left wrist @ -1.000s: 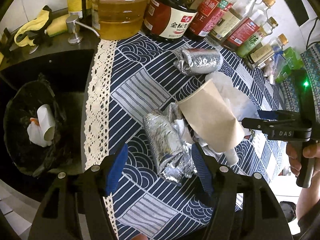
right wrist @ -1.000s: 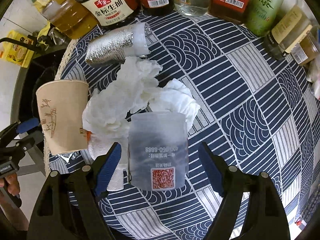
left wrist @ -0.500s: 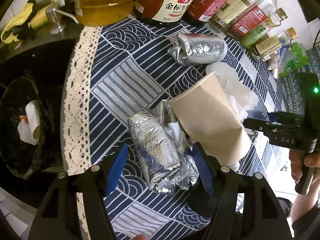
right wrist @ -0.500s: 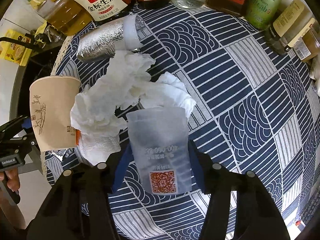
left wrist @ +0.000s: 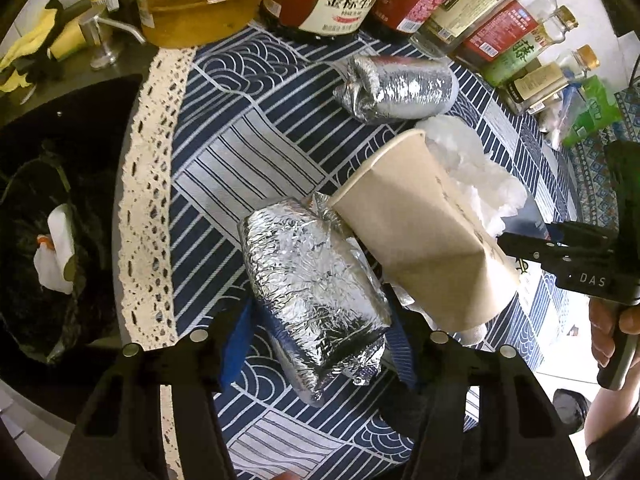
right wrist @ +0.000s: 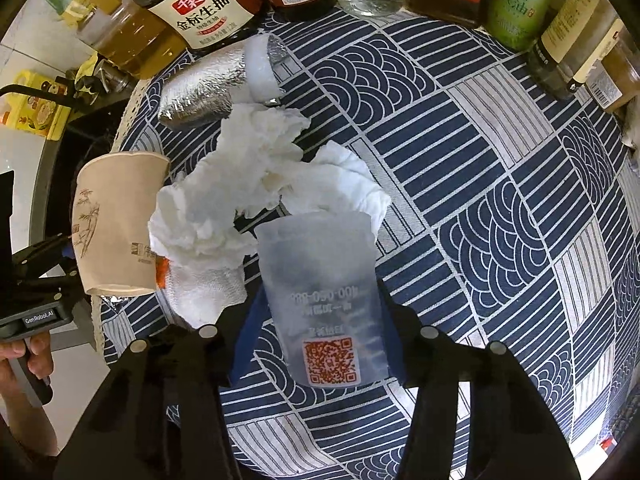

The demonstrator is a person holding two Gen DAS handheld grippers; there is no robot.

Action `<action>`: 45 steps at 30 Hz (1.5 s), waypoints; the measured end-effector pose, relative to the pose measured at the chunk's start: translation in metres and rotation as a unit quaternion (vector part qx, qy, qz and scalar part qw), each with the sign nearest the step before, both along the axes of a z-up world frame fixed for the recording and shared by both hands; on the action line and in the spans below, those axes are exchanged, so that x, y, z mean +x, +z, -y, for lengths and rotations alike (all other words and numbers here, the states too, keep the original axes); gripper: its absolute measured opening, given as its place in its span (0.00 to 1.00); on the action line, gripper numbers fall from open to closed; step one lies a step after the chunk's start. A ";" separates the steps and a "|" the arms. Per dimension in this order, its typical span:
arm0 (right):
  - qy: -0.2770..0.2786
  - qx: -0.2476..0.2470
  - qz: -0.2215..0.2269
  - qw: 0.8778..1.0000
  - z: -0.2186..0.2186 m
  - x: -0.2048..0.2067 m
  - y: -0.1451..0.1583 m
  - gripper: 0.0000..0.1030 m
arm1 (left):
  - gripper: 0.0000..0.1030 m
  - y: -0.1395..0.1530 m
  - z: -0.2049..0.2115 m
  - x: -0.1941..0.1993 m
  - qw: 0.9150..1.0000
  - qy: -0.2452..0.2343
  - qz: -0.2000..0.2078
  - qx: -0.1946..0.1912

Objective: Collect trash
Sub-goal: 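Carry the foil bundle with the left tool while the right tool carries the cups to the bin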

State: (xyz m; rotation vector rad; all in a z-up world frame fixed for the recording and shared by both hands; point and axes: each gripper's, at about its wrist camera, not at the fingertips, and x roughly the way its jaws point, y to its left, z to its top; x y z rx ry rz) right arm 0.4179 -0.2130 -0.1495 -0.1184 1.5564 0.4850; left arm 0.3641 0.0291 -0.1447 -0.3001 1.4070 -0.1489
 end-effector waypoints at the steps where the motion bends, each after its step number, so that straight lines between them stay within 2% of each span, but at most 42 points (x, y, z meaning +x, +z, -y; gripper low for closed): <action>1: 0.000 0.000 0.001 1.000 0.000 -0.001 0.001 0.51 | 0.55 0.002 0.000 -0.001 1.000 -0.001 0.003 0.000; 15: -0.020 0.013 0.021 0.999 0.003 -0.019 0.034 0.51 | 0.55 0.026 -0.012 -0.019 0.999 0.001 0.037 0.008; 31: -0.030 0.006 0.039 0.999 -0.018 -0.055 0.060 0.51 | 0.55 0.025 -0.030 -0.045 0.999 -0.014 0.040 -0.009; 38: -0.018 0.000 0.056 0.998 -0.046 -0.064 0.077 0.51 | 0.55 0.031 -0.049 -0.054 0.998 -0.014 0.051 -0.020; 45: 0.009 0.000 0.061 0.998 -0.097 -0.074 0.083 0.52 | 0.55 0.039 -0.087 -0.066 0.998 -0.001 0.064 -0.026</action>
